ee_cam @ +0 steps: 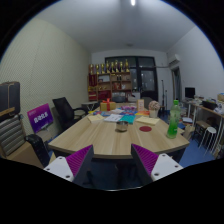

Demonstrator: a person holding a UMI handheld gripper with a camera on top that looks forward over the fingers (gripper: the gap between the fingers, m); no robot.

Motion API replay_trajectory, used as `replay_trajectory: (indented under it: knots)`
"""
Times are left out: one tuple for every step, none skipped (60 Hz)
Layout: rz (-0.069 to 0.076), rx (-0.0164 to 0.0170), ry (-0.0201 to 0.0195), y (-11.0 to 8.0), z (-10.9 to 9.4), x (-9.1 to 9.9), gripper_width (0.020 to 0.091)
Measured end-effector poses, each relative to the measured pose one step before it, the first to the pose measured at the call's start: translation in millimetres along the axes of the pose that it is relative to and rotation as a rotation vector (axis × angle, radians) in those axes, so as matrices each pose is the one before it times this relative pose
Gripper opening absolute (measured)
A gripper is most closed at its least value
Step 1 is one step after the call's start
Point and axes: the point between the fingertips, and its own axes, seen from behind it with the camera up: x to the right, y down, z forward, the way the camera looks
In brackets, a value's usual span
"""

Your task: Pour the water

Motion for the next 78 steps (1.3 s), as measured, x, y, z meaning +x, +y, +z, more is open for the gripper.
replay_trajectory:
  knots:
    - [0.0003, 0.00271, 0.00558, -0.08, 2.52, 3.68, 0.0835]
    - [0.0011, 0.00292, 0.00615, -0.38, 0.58, 2.41, 0.0838]
    - [0.0016, 0.00242, 0.0068, -0.23, 0.73, 2.91, 0.0837]
    - [0.001, 0.00148, 0.00698, 0.32, 1.07, 3.47, 0.0834]
    - [0.0018, 0.0012, 0.00664, 0.48, 1.14, 3.64, 0.0838]
    - [0.0018, 0.00163, 0.00645, 0.89, 1.72, 4.2, 0.0834]
    - [0.0022, 0.00237, 0.00601, 0.56, 1.61, 4.62, 0.0836]
    - [0.0027, 0.00177, 0.0038, -2.02, -4.91, 5.77, 0.0841]
    - [0.0033, 0.00289, 0.00319, -1.37, 8.18, 11.34, 0.0838]
    - [0.003, 0.00287, 0.00565, -0.43, 2.45, 5.74, 0.084]
    - [0.0023, 0.00328, 0.00697, -0.19, 1.56, 0.08, 0.0841]
    - [0.0025, 0.00322, 0.00247, -0.43, 3.56, 12.12, 0.0839]
    - [0.0008, 0.00436, 0.00521, -0.54, 2.57, 6.8, 0.0842]
    - [-0.0011, 0.00436, 0.00846, 0.19, -3.5, 2.76, 0.084]
    - [-0.0028, 0.00494, 0.00698, -1.04, 3.29, 8.12, 0.0839]
    - [-0.0043, 0.00512, 0.00885, -0.91, 3.57, 8.78, 0.0841]
    - [-0.0054, 0.00702, 0.01234, 1.68, 2.83, 6.57, 0.0838]
    - [-0.0055, 0.00398, 0.00977, -4.6, 5.86, 15.8, 0.0837]
    - [-0.0064, 0.00569, 0.01581, -1.23, 4.58, 10.66, 0.084]
    - [-0.0056, 0.00559, 0.01847, -1.27, 5.15, 11.21, 0.0842]
    - [-0.0056, 0.00696, 0.02139, 1.52, 3.74, 6.66, 0.0841]
    - [-0.0043, 0.00629, 0.01912, -1.79, 6.01, 11.5, 0.0839]
    - [-0.0032, 0.00623, 0.01854, -1.47, 6.24, 12.2, 0.084]
    - [-0.0021, 0.00626, 0.017, 1.16, 11.12, 11.98, 0.0839]
    - [0.0013, 0.00085, 0.01223, -6.1, 1.46, 16.83, 0.084]
    - [0.0, 0.00294, 0.01129, -0.79, 7.25, 8.9, 0.0839]
    - [0.0002, 0.00551, 0.01357, 4.08, 12.64, 0.78, 0.0832]
    - [0.0026, 0.00298, 0.00922, -1.29, 7.76, 7.99, 0.0838]
    - [0.0026, 0.00283, 0.00744, -1.21, 7.86, 6.86, 0.0836]
    - [0.0018, 0.00297, 0.00605, -1.17, 8.17, 6.84, 0.0838]
    - [0.0016, 0.00313, 0.00527, -0.66, 8.5, 5.63, 0.0837]
    - [0.0004, 0.00362, 0.00603, 2.19, 10.32, 3.56, 0.0839]
    - [0.002, -0.00347, -0.0005, -7.05, 5.92, 15.61, 0.0837]
    - [0.0001, -0.00238, 0.0038, 0.14, 9.16, 4.0, 0.0836]
    - [-0.0014, -0.00244, 0.00337, 1.04, 9.35, 3.86, 0.0838]
    - [-0.0027, -0.00194, 0.00297, 1.04, 8.73, 2.96, 0.0835]
    - [-0.0026, -0.00263, 0.00391, 1.28, 8.79, 3.27, 0.0836]
    - [-0.0024, -0.00079, 0.01134, 8.24, 12.2, -7.41, 0.0837]
    - [0.0008, -0.00529, 0.00497, 0.46, 15.45, 10.31, 0.0835]
    - [-0.0005, -0.00562, 0.00455, -2.63, 0.45, 6.41, 0.0836]
    - [-0.0013, -0.0019, 0.00378, 0.83, 7.33, 2.82, 0.0837]
    - [-0.0012, -0.00056, 0.0041, 0.96, 7.03, 2.48, 0.0837]
    - [-0.0002, 0.00012, 0.00616, 0.85, 7.18, 3.08, 0.0837]
    - [-0.0005, -0.00015, 0.00633, 0.26, 6.98, 2.53, 0.0835]
    - [-0.0016, -0.00026, 0.00501, -0.11, 7.08, 1.88, 0.0834]
    - [-0.0026, 0.00084, 0.00466, 4.73, 14.15, -0.35, 0.0835]
    - [-0.0012, -0.00108, 0.0036, -2.16, 3.5, 3.46, 0.0835]
    - [0.0009, 0.00043, 0.00367, -0.17, 6.06, 1.76, 0.0835]
    - [0.0022, 0.00109, 0.00178, -0.2, 5.87, 1.15, 0.0835]
    - [0.003, 0.00081, -0.00056, 0.04, 5.47, 0.2, 0.0838]
    - [0.0038, 0.00023, -0.00099, 0.06, 5.05, 0.37, 0.0836]
    - [0.0051, 0.00053, -0.00145, -0.12, 5.06, 0.24, 0.0835]
    - [0.0055, 0.00134, -0.00141, -0.01, 4.72, 0.05, 0.0835]
    - [0.0049, 0.00263, -0.00156, -0.83, 4.42, -0.3, 0.0837]
    - [0.0035, 0.00348, -0.00026, -0.58, 4.47, -0.96, 0.0838]
    - [0.0027, 0.00462, 0.00051, 0.1, 5.62, 0.5, 0.0838]
    - [0.0013, 0.00454, -0.00087, -0.81, 3.59, 0.51, 0.0833]
    - [0.0009, 0.00405, -0.00088, -1.01, 3.51, 0.33, 0.0828]
    - [0.0011, 0.00271, 0.00288, -0.59, 2.94, 1.41, 0.0743]
    - [0.0013, -0.00012, 0.00408, 0.03, 3.0, 1.85, 0.0658]
    - [0.0021, -0.00281, 0.00691, 0.93, 2.71, 2.24, 0.0574]
    - [0.0011, -0.0053, 0.00948, 1.52, 2.23, 2.89, 0.0489]
    - [0.0073, -0.00146, 0.00921, 0.2, 1.18, 3.11, 0.0488]
    - [0.0119, 0.00278, 0.00539, -0.9, 1.03, 1.95, 0.0486]
    - [0.0093, -0.00143, 0.00474, 0.59, 0.19, 1.53, 0.0487]
    - [0.0079, 0.00202, 0.00089, 0.33, -2.44, 1.21, 0.0483]
    - [0.0023, 0.00114, 0.00338, 0.11, 3.51, -5.14, 0.0483]
    - [-0.0027, 0.00089, -0.0011, 0.26, 0.32, -0.49, 0.0482]
    - [-0.0079, 0.00366, -0.00155, -0.61, -0.4, 0.02, 0.0497]
    - [-0.0094, 0.0063, -0.00172, -1.6, -0.14, -0.1, 0.0455]
    - [-0.0058, -0.0027, -0.00464, 0.5, -0.07, -1.18, 0.0454]
    - [-0.0035, -0.00463, -0.0023, 0.94, -0.02, -0.84, 0.0454]
    - [-0.0036, -0.00269, 0.00073, -0.04, 0.26, -0.71, 0.0459]
    - [-0.0049, -0.00134, 0.00156, -0.64, -0.05, -0.26, 0.0435]
    - [-0.0027, -0.00296, 0.00139, -0.2, -0.14, -0.03, 0.0433]
    - [-0.0026, -0.00352, 0.00065, 0.37, 0.22, -0.72, 0.0438]
    - [-0.0027, -0.00398, -0.00118, 1.86, -0.43, 1.04, 0.0415]
    - [-0.0037, -0.00611, 0.00225, -0.13, -0.59, -1.35, 0.0421]
